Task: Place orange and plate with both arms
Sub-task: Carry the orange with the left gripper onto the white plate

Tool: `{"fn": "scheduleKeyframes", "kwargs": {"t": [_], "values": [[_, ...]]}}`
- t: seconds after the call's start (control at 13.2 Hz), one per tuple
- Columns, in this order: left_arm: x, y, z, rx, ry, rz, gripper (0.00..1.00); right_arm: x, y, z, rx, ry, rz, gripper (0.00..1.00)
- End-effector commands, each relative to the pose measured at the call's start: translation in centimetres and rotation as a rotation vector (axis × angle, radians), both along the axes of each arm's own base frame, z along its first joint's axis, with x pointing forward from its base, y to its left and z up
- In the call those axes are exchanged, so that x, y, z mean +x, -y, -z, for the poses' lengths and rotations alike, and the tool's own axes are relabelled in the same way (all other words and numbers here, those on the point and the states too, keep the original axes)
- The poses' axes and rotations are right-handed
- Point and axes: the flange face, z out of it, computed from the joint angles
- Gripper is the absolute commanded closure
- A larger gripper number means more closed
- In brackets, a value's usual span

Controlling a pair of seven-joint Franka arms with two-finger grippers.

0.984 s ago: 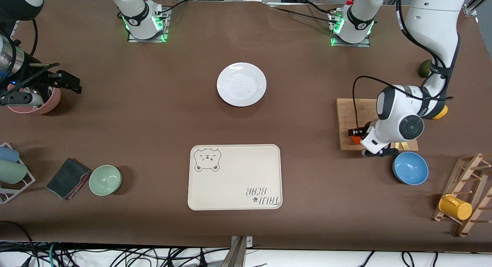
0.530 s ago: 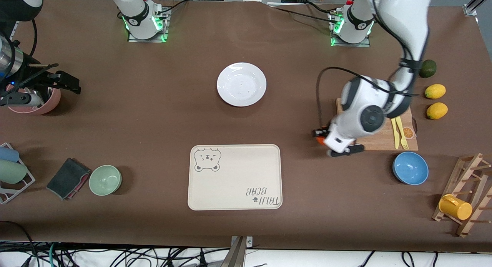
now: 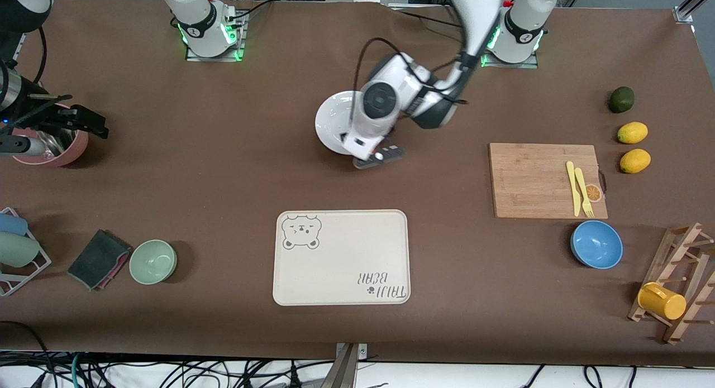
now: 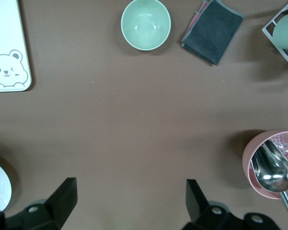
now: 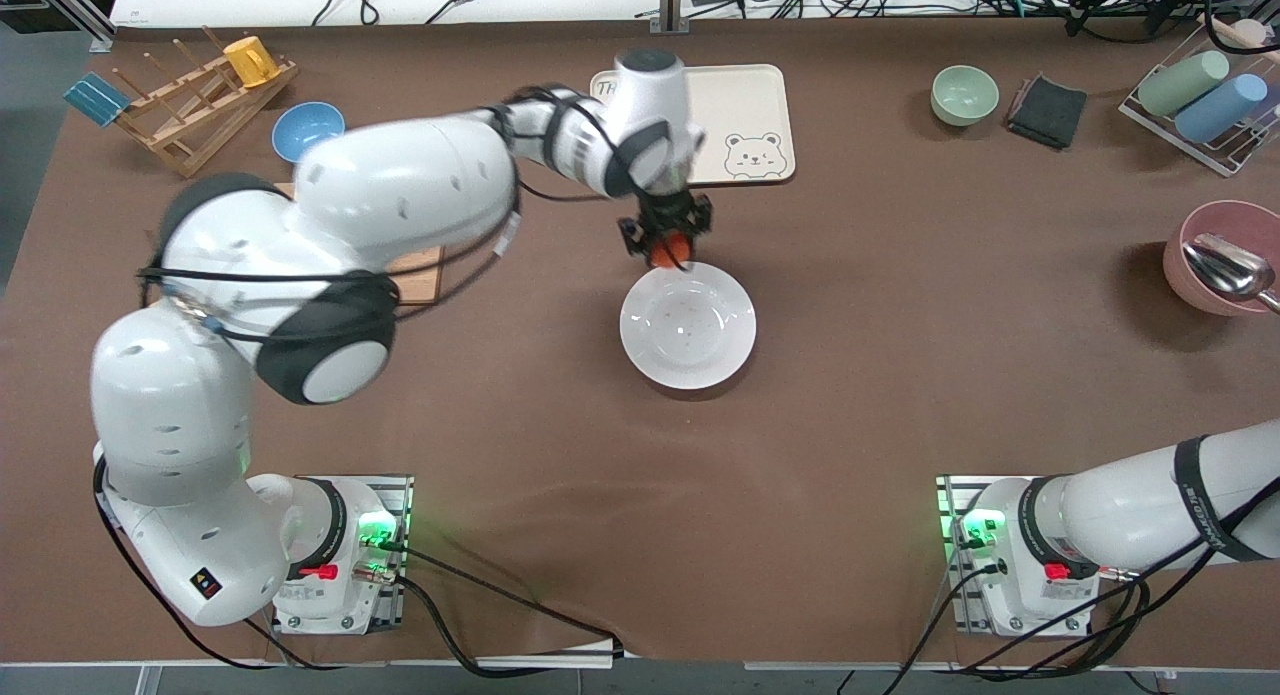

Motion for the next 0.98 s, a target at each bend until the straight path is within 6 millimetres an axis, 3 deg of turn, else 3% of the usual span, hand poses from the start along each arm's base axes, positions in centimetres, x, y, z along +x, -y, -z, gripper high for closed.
{"fn": "scheduleKeyframes", "kwargs": {"t": [0.0, 0.15, 0.23, 0.3, 0.45, 0.53, 0.68, 0.76, 0.91], "values": [[-3.5, 4.7, 3.2, 0.036, -0.026, -0.011, 0.98, 0.3, 0.3, -0.4, -0.005, -0.002, 0.017, 0.0], [-5.5, 5.8, 4.1, 0.047, -0.032, 0.02, 0.88, 0.0, 2.2, -0.5, -0.002, -0.005, 0.042, 0.0], [-5.4, 5.7, 4.2, 0.051, -0.028, 0.026, 0.56, -0.1, 2.5, -0.4, -0.003, -0.019, 0.047, 0.0], [-5.4, 5.7, 4.0, 0.052, -0.025, 0.029, 0.01, -0.2, 2.4, -0.4, -0.002, -0.028, 0.044, 0.0], [-4.7, 4.9, 2.7, 0.068, -0.042, 0.026, 0.0, -0.2, 2.5, -0.3, -0.003, -0.03, 0.044, 0.0], [-3.5, 3.7, 0.8, 0.083, -0.061, 0.021, 0.0, -0.2, 2.5, -0.3, -0.003, -0.033, 0.044, 0.0], [1.0, 0.3, -2.5, 0.077, -0.071, -0.043, 0.0, -0.8, 2.4, 0.3, 0.001, -0.082, 0.015, 0.0], [3.5, -2.0, -3.9, 0.076, -0.085, -0.059, 0.0, -0.9, 2.2, 0.4, 0.005, -0.095, -0.019, 0.0], [9.9, -9.9, -8.1, 0.039, -0.128, -0.043, 0.0, -0.8, 2.0, 0.7, 0.01, -0.101, -0.033, 0.0]]}}
